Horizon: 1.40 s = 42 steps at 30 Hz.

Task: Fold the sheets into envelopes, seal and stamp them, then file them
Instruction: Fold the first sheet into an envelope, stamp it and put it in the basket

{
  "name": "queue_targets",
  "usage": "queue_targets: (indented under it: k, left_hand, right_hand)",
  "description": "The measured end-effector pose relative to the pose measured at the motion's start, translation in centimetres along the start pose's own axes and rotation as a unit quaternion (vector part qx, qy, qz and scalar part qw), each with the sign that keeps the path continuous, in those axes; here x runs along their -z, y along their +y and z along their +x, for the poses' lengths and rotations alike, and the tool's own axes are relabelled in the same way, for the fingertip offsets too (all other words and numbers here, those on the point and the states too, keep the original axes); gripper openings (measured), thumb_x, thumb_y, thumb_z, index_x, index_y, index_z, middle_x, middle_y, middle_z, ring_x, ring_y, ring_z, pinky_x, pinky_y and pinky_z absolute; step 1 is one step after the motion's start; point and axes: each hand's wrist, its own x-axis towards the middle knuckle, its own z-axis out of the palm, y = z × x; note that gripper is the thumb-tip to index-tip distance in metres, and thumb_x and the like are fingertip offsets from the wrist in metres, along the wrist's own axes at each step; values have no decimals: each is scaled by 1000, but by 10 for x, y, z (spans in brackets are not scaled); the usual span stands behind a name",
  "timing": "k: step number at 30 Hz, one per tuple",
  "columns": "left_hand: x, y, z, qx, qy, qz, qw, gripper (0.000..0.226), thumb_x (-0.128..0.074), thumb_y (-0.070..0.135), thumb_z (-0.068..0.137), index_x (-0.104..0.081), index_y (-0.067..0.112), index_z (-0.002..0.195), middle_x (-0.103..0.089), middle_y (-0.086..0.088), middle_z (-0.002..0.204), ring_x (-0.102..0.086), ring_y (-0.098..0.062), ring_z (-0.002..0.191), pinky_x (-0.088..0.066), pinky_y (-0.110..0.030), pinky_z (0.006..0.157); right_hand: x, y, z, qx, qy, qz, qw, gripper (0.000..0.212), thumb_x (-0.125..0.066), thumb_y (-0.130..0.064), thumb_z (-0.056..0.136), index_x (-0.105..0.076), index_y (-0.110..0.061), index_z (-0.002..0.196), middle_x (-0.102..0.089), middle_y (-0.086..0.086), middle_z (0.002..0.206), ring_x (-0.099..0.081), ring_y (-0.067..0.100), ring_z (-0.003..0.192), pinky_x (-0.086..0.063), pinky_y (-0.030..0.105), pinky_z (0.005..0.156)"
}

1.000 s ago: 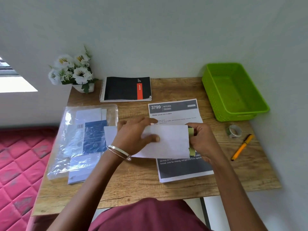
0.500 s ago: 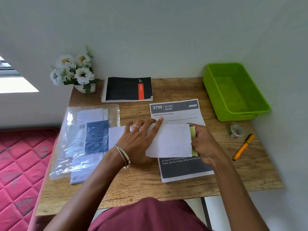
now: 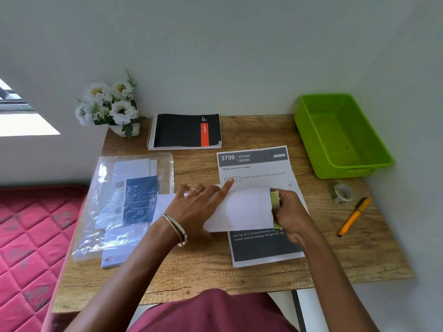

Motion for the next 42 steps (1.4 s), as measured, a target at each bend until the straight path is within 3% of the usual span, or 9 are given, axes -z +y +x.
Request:
queue_targets:
  k: [7,13,18,22,25,29,34,39,42]
  left_hand:
    - [2,16,10,27,-7,-60,998,126,-59,74,63,28,25,140,-24,-5,148,-22,-26,137,2,-61,111]
    - [-4,6,12,76,64,-83,992,90,-59,64,68,-24,23,140,-39,2,135,-37,-23,129,-1,-64,109]
    - [-5,-17,2,118,81,-113,983,89,-70,59,62,-34,22,135,-42,0,133,-35,-24,130,-2,-66,106]
    - [-6,-22,1,133,86,-112,981,90,-73,55,61,-35,19,134,-41,-3,135,-33,-27,131,0,-67,105]
    - [-7,-20,2,137,82,-114,981,92,-74,55,60,-34,19,135,-40,-2,136,-31,-26,131,0,-67,105]
    - [-11,-18,2,139,75,-112,981,95,-75,53,60,-30,19,137,-36,-3,137,-27,-26,132,1,-68,106]
    - [-16,-19,3,138,78,-110,981,98,-75,53,60,-29,18,139,-36,-5,138,-26,-28,133,2,-68,106]
    - [-18,-19,2,142,83,-105,981,100,-76,53,59,-28,17,139,-36,-6,137,-27,-29,132,4,-68,105]
    - [-20,-19,2,141,86,-103,981,102,-76,54,57,-27,17,139,-36,-6,136,-27,-30,131,4,-68,105]
  right_hand:
    - [-6,-3,2,21,13,-20,999,35,-64,6,84,-71,-29,86,-74,-8,84,-72,14,79,-60,36,66]
    - [9,1,4,-15,33,67,997,5,-68,-8,84,-70,-5,87,-73,12,81,-70,30,73,-59,39,62]
    - [41,24,21,78,284,-197,935,29,-73,-25,82,-67,-3,100,-69,10,87,-65,24,80,-51,34,71]
    - [38,33,38,9,241,-355,903,71,-72,-58,70,-60,-1,111,-61,19,107,-56,36,102,-49,47,81]
    - [27,36,41,-25,236,-446,863,79,-73,-59,68,-55,-4,121,-52,17,126,-44,37,118,-37,50,92]
    - [25,29,48,-82,257,-382,884,82,-83,-51,59,-52,-7,122,-52,16,126,-45,37,120,-30,50,93]
    - [35,38,63,-98,254,-287,918,62,-88,-50,48,-67,-13,92,-68,8,100,-59,33,101,-37,44,86]
    - [34,24,41,29,229,-156,960,16,-78,-18,76,-66,-10,84,-70,7,88,-65,21,78,-50,32,70]
    - [38,13,28,81,211,-66,972,15,-68,-15,85,-61,-12,98,-68,4,95,-67,20,84,-57,36,67]
